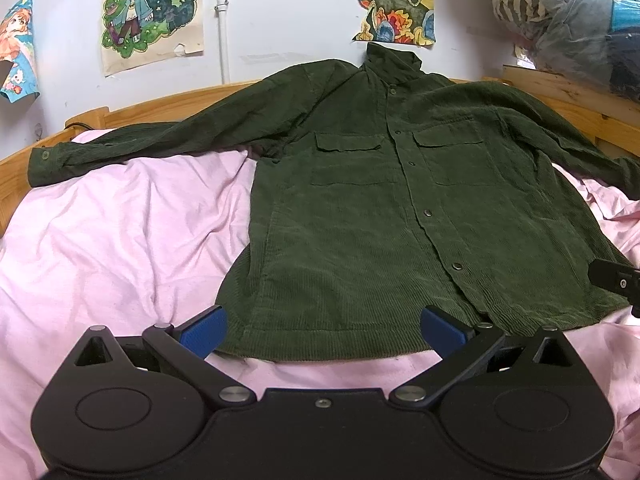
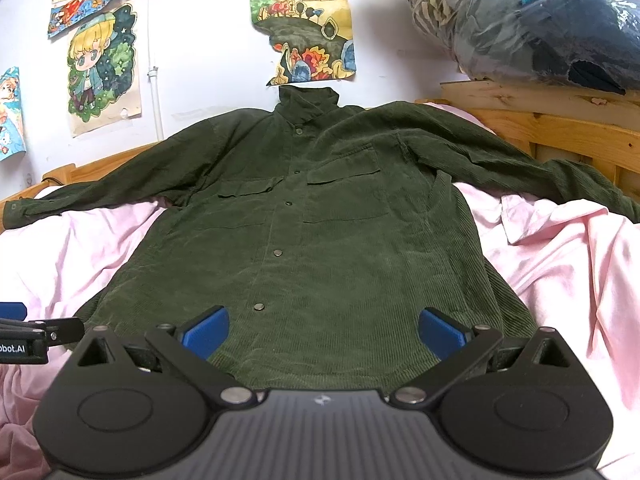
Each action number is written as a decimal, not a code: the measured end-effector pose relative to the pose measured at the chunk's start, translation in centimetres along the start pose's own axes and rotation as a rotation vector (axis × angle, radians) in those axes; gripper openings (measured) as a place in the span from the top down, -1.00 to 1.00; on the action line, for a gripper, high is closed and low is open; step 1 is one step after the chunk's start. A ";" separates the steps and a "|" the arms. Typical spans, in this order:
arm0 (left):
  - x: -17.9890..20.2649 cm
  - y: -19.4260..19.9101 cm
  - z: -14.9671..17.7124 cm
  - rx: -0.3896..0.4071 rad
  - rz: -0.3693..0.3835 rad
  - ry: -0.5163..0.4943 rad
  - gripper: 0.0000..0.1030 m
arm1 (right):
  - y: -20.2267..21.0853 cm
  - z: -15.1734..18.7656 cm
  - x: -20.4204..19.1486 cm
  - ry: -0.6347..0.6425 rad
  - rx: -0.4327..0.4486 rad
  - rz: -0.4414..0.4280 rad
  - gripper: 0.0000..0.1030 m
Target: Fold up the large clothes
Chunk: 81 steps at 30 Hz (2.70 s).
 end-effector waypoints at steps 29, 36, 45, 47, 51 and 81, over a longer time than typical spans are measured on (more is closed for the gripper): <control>0.0 0.0 0.0 0.000 0.001 0.001 -0.99 | 0.0 0.2 0.4 -0.011 -0.004 0.003 -1.00; -0.1 0.0 0.0 0.001 0.001 0.003 -0.99 | 0.0 0.2 0.5 -0.012 -0.005 0.003 -1.00; -0.1 0.0 0.0 0.002 0.001 0.000 -0.99 | -0.5 0.1 1.0 -0.009 -0.007 0.003 -1.00; -0.1 0.0 0.0 0.001 0.001 0.001 -0.99 | -0.5 0.2 1.0 -0.009 -0.009 0.004 -1.00; -0.1 0.0 0.0 -0.001 0.001 0.000 -0.99 | -0.6 0.2 1.0 -0.010 -0.017 0.012 -1.00; 1.3 -1.2 -13.1 0.001 -0.019 -0.073 -0.99 | -0.2 -9.5 8.3 -0.083 -0.081 0.250 -1.00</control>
Point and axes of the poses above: each gripper's, at about its wrist camera, not at the fingertips, and y roughly against the way its jaws point, x to its right, z to its underside, the point moved 10 cm from there along -y, roughly the way its jaws point, and after that the axes turned 1 degree about -z, right-handed, at the moved point
